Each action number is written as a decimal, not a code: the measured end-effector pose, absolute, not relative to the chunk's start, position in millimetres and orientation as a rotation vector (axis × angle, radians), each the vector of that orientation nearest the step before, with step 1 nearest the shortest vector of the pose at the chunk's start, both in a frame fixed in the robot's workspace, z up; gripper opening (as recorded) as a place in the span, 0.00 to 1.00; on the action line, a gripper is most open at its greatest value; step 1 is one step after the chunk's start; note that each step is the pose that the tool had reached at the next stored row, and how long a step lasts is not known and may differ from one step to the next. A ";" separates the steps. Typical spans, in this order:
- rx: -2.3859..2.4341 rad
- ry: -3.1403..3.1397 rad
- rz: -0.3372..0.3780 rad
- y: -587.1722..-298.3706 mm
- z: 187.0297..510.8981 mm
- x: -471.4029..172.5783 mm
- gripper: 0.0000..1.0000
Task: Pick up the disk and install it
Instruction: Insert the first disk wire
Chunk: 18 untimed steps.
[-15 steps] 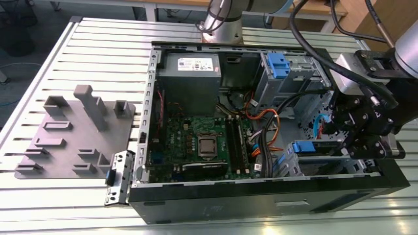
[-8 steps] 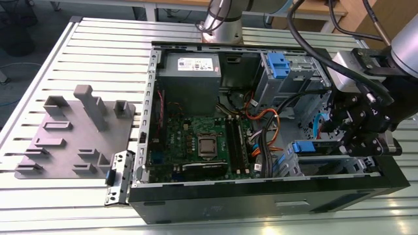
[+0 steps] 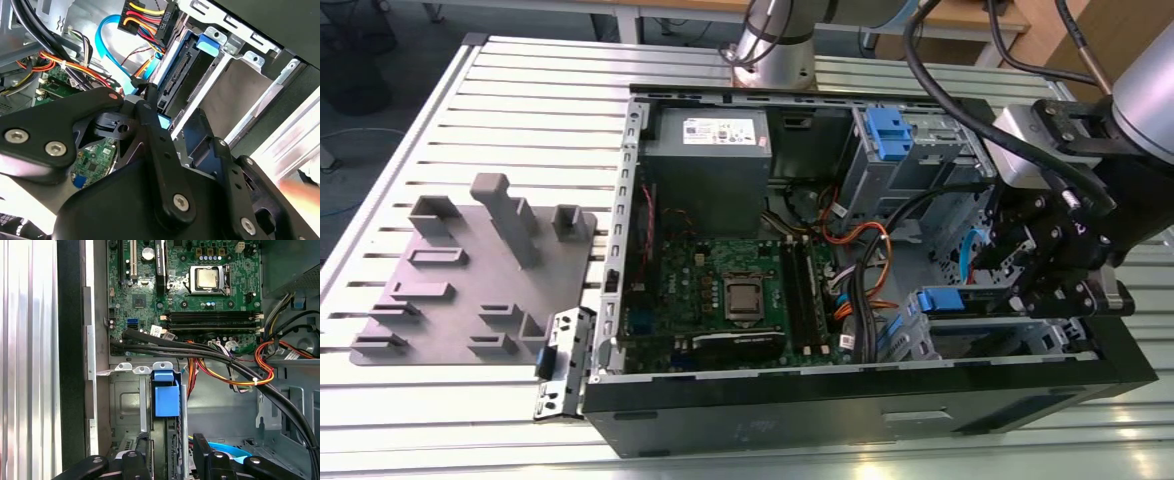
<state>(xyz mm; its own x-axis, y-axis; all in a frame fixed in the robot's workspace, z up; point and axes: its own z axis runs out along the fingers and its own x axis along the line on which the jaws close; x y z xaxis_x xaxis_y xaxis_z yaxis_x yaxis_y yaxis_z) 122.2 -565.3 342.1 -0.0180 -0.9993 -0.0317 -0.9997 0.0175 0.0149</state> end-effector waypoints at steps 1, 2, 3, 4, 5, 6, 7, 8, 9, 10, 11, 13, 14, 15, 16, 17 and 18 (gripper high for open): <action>-2.193 2.232 0.052 -565.3 342.0 122.2 0.48; -2.193 2.232 0.052 -565.3 342.0 122.2 0.48; -2.193 2.232 0.052 -565.3 342.1 122.2 0.48; -2.193 2.232 0.052 -565.3 342.3 122.2 0.48; -2.193 2.232 0.052 -565.3 342.7 122.2 0.48; -2.193 2.232 0.051 -565.3 343.2 122.2 0.48; -2.193 2.232 0.051 -565.3 344.0 122.2 0.48; -2.193 2.232 0.051 -565.3 344.9 122.2 0.48; -2.193 2.232 0.052 -565.3 345.6 122.2 0.48; -2.193 2.232 0.052 -565.3 346.2 122.2 0.48; -2.193 2.232 0.052 -565.3 346.9 122.2 0.48; -2.193 2.232 0.052 -565.3 349.2 122.2 0.48; -2.193 2.232 0.052 -565.3 350.5 122.2 0.48; -2.193 2.232 0.052 -565.3 350.9 122.2 0.48; -2.193 2.232 0.052 -565.3 350.9 122.2 0.48; -2.193 2.232 0.052 -565.3 350.9 122.2 0.48; -2.193 2.232 0.052 -565.3 351.0 122.2 0.48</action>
